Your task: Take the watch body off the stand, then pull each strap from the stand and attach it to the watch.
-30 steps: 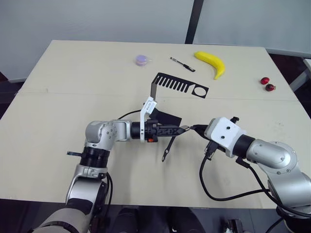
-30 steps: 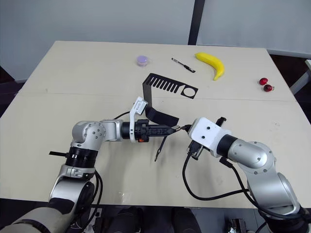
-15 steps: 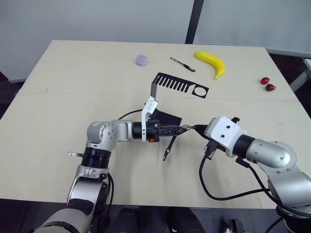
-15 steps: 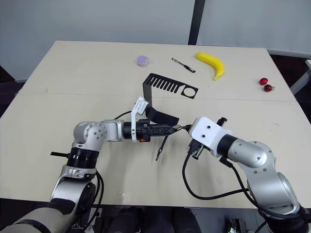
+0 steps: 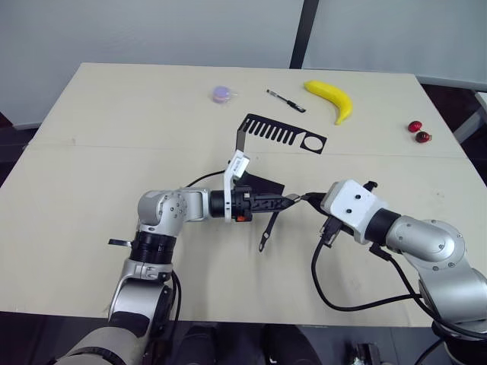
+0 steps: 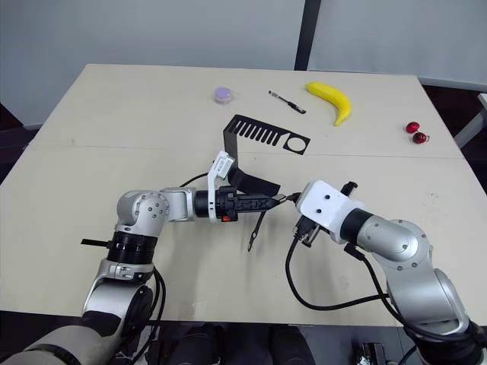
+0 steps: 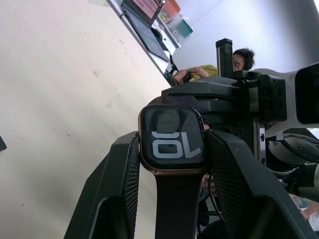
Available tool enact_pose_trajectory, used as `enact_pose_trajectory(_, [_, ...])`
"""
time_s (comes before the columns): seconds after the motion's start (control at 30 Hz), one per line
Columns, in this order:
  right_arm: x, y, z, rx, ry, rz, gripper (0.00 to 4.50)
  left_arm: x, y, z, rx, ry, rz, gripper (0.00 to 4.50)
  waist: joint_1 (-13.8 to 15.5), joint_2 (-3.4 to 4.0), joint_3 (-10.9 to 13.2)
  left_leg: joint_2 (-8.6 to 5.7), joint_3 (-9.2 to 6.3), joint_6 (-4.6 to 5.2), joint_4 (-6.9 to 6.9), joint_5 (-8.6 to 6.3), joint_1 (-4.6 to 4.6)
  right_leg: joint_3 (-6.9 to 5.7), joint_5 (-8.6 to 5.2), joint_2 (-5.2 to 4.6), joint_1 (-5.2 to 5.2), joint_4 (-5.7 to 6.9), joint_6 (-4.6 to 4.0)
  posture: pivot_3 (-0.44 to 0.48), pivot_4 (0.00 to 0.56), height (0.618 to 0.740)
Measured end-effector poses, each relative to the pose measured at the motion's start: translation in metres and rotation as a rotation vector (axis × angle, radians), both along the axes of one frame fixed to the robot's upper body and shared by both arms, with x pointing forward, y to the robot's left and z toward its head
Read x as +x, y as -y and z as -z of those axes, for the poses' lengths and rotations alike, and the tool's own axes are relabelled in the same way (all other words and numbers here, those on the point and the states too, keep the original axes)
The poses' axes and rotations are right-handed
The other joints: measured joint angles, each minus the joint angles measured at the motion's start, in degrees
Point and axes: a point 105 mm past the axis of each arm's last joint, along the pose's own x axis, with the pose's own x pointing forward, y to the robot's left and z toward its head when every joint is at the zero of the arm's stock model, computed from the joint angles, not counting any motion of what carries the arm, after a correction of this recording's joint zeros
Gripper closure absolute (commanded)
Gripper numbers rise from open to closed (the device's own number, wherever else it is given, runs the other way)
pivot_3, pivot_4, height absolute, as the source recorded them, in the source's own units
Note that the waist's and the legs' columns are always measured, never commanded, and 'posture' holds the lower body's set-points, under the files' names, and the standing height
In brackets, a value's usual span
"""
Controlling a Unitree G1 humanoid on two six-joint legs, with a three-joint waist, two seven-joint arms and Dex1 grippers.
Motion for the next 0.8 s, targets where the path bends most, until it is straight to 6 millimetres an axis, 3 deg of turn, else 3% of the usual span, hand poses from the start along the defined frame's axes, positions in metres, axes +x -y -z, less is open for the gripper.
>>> enact_pose_trajectory(0.8, [0.0036,0.0035,0.0006,0.009,-0.010,0.032,4.50,-0.0018,0.0080,-0.0042,-0.014,0.009,-0.007,2.92,0.0,0.00,0.0,-0.01,0.00,0.00,-0.01,0.00,0.00,0.01,0.00,0.00,0.00,-0.06,0.00,0.000,0.150,0.740])
